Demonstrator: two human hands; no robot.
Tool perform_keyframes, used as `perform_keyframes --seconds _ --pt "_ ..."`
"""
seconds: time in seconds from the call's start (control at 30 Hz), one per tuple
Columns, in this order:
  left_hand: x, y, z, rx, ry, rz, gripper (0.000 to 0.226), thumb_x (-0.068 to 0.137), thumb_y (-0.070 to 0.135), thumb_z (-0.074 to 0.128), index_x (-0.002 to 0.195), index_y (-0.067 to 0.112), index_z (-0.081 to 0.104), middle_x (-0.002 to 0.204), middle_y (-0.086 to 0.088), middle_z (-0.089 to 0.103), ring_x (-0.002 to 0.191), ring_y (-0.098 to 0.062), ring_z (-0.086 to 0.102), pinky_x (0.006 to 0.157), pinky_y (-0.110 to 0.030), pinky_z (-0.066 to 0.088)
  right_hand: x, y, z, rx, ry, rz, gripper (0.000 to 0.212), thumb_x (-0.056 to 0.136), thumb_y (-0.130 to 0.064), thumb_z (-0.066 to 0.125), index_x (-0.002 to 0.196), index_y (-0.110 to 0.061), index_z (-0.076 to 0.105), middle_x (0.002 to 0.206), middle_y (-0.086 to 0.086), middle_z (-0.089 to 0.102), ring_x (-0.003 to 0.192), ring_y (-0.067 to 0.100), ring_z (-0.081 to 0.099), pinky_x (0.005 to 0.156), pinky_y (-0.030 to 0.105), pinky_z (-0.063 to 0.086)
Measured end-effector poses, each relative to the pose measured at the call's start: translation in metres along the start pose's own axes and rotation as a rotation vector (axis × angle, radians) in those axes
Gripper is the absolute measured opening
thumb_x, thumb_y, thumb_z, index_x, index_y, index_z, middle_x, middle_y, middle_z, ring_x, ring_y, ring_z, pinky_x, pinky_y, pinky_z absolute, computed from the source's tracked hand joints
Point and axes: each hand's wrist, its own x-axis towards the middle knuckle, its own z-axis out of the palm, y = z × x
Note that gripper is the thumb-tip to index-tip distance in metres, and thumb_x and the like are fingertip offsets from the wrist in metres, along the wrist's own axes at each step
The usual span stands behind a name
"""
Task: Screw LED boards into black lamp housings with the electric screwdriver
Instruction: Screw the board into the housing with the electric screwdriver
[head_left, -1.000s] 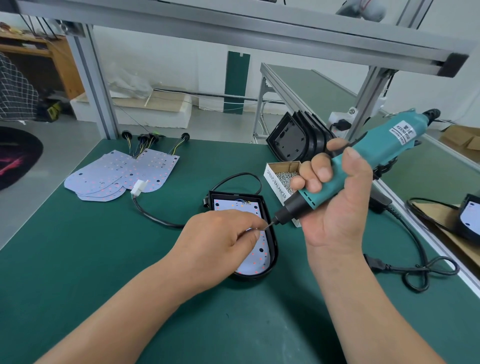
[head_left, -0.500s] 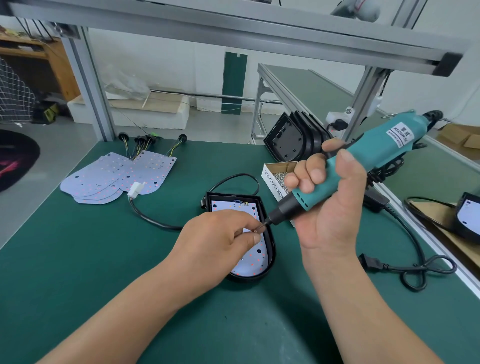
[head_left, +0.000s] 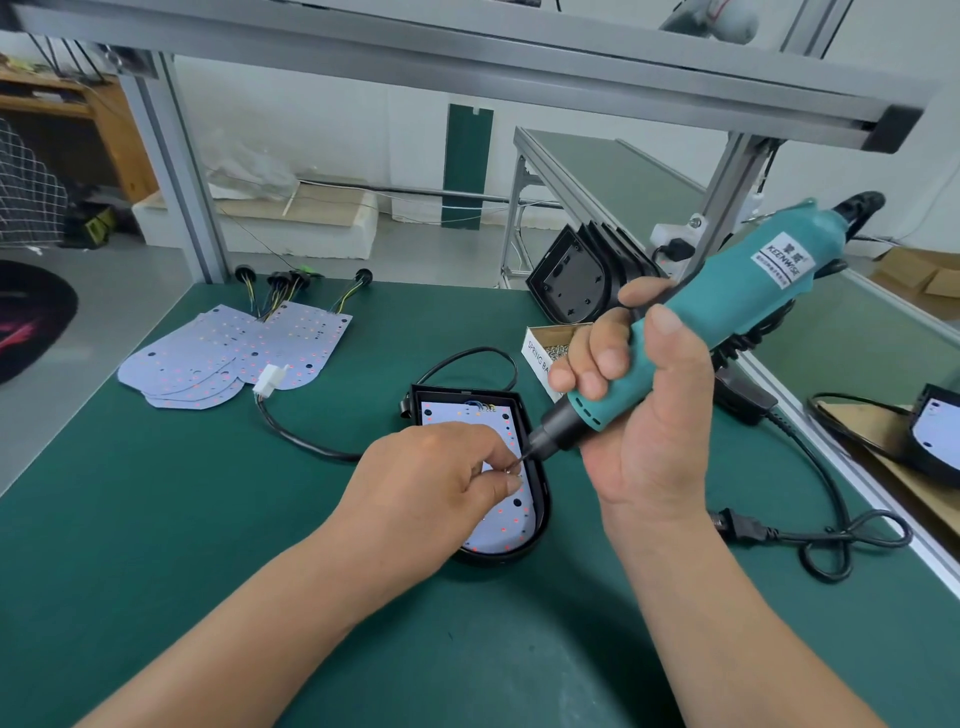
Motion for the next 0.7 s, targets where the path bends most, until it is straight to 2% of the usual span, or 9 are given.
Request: perform_keyframes --seconds 0.1,0.2,0.47,0.6,0.7 --pt "-0.001 0.002 0.0 -0.002 0.017 -0.028 0.012 0.098 0.048 0.067 0.1 0.038 0.073 0.067 0.021 0.057 0.068 -0.002 0.051 0.058 -0.02 0.03 0.0 0.0 0.002 -0.042 -0.031 -0.006 0.015 0.097 -0.02 0.053 0.11 -0.013 0.055 0.064 0.0 0.045 0.053 0.017 0.044 0.061 0.033 0.049" --pt "-0.001 0.003 -0.001 -0.002 0.03 -0.04 0.012 0.097 0.049 0.068 0.098 0.039 0.073 0.065 0.017 0.054 0.067 -0.001 0.051 0.058 -0.018 0.03 -0.001 -0.001 0.003 -0.064 -0.044 -0.009 0.015 0.096 -0.02 0.054 0.11 -0.013 0.056 0.064 0.0 0.046 0.052 0.018 0.044 0.061 0.033 0.05" --pt "-0.001 0.002 0.002 0.018 0.058 -0.068 0.014 0.095 0.051 0.069 0.094 0.037 0.072 0.068 0.02 0.058 0.069 -0.004 0.053 0.062 -0.024 0.037 -0.002 0.0 0.004 -0.108 -0.014 -0.023 0.015 0.098 -0.02 0.055 0.11 -0.012 0.057 0.065 0.001 0.046 0.054 0.018 0.045 0.063 0.035 0.051" --pt "-0.001 0.001 0.004 0.014 0.069 -0.094 0.016 0.095 0.051 0.069 0.089 0.036 0.069 0.073 0.041 0.054 0.069 0.002 0.051 0.059 -0.025 0.032 -0.002 0.005 0.005 -0.14 0.028 -0.022 0.012 0.102 -0.024 0.057 0.111 -0.015 0.059 0.068 0.002 0.046 0.057 0.019 0.047 0.066 0.038 0.053" --pt "0.0 0.0 0.004 0.015 0.089 -0.099 0.016 0.096 0.05 0.067 0.088 0.037 0.069 0.075 0.042 0.054 0.073 0.005 0.052 0.058 -0.025 0.031 -0.004 0.01 0.006 -0.124 0.103 -0.03 0.009 0.103 -0.027 0.059 0.108 -0.019 0.061 0.07 0.002 0.047 0.06 0.018 0.048 0.069 0.038 0.054"
